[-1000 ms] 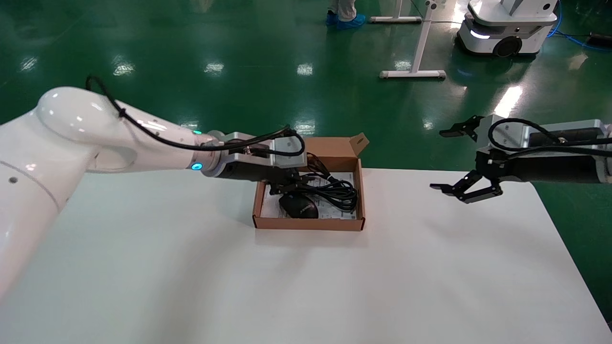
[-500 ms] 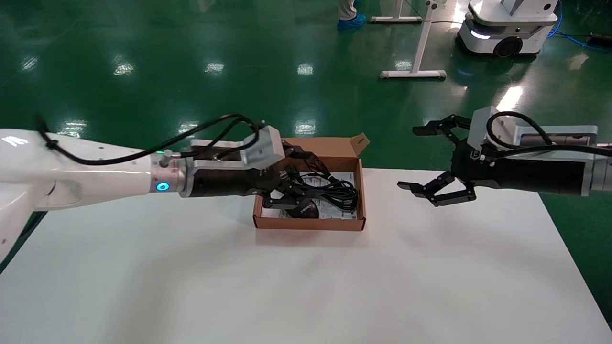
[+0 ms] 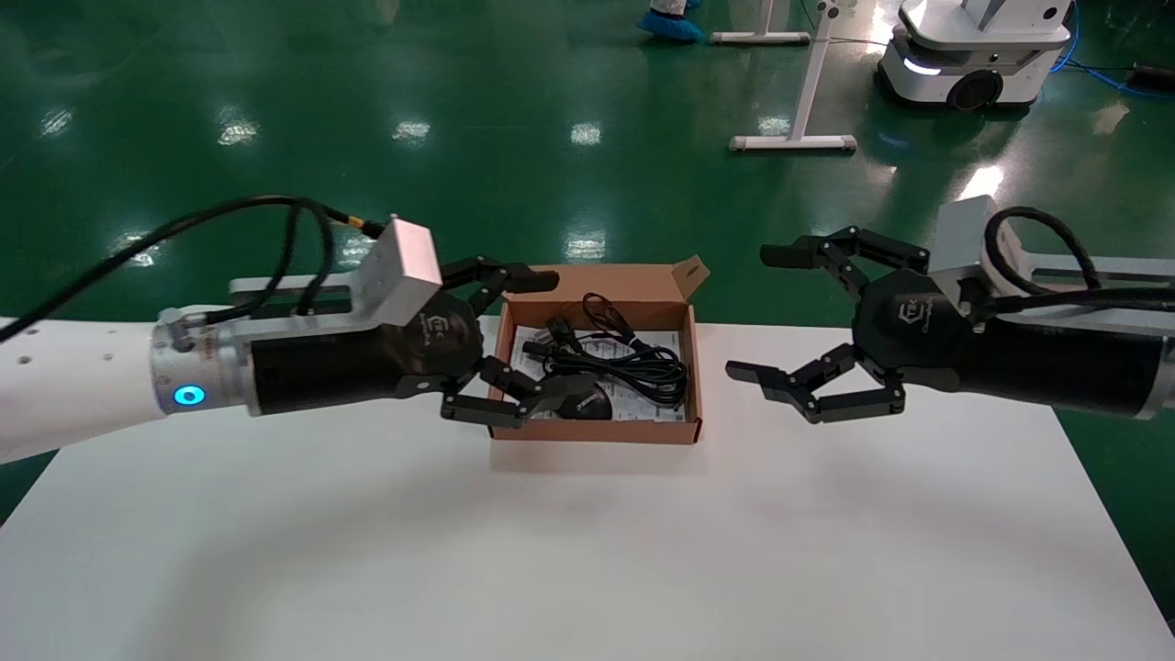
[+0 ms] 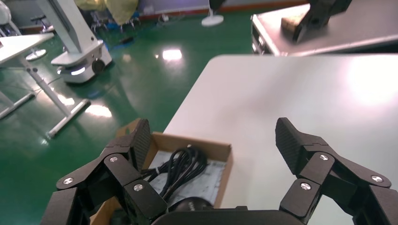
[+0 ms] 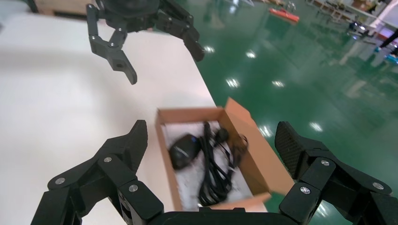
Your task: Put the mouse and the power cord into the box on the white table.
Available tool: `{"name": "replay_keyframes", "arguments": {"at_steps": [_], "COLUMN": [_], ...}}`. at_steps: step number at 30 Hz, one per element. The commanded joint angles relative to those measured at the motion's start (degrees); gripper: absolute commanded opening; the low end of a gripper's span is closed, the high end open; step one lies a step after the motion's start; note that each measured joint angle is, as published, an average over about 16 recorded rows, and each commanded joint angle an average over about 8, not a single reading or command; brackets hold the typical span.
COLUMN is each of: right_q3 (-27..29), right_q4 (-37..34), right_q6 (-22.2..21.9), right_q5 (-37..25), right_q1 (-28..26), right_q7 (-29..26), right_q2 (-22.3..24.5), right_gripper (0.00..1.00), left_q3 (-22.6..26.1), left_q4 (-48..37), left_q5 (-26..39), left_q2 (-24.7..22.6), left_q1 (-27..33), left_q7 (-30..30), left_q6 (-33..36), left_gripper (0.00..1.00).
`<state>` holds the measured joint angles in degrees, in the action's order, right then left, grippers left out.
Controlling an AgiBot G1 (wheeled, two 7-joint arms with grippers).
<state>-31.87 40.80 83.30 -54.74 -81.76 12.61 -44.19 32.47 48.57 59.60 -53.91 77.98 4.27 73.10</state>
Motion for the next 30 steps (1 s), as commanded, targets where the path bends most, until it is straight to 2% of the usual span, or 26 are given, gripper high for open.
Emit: {"name": "replay_keyframes", "arguments": {"at_steps": [1,22,30], "right_q3": [1.2,13.7,16.5], "right_q4": [2.4,28.2,34.3], "right_q6": [0.2,2.1,2.5], "right_q5": [1.0,11.1,13.5], "right_q1": [1.5,17.4,21.1], "right_q7": [-1.7,-20.1,-24.0], "right_q2": [0.7,7.9,9.5], "right_gripper": [1.0,1.0,1.0], "left_q3": [-1.2,-14.4,-17.3], "left_q4": [1.9,21.9,26.4], "left_q5": [-1.3,-15.5,-18.8], "left_q2": [1.4,16.5,19.9], "left_q1": [-1.2,-14.4,-17.2], "left_q7": [-1.1,-13.1,-15.4], "left_q6": [1.0,11.0,13.2], "left_gripper": [1.0,1.0,1.0]}}
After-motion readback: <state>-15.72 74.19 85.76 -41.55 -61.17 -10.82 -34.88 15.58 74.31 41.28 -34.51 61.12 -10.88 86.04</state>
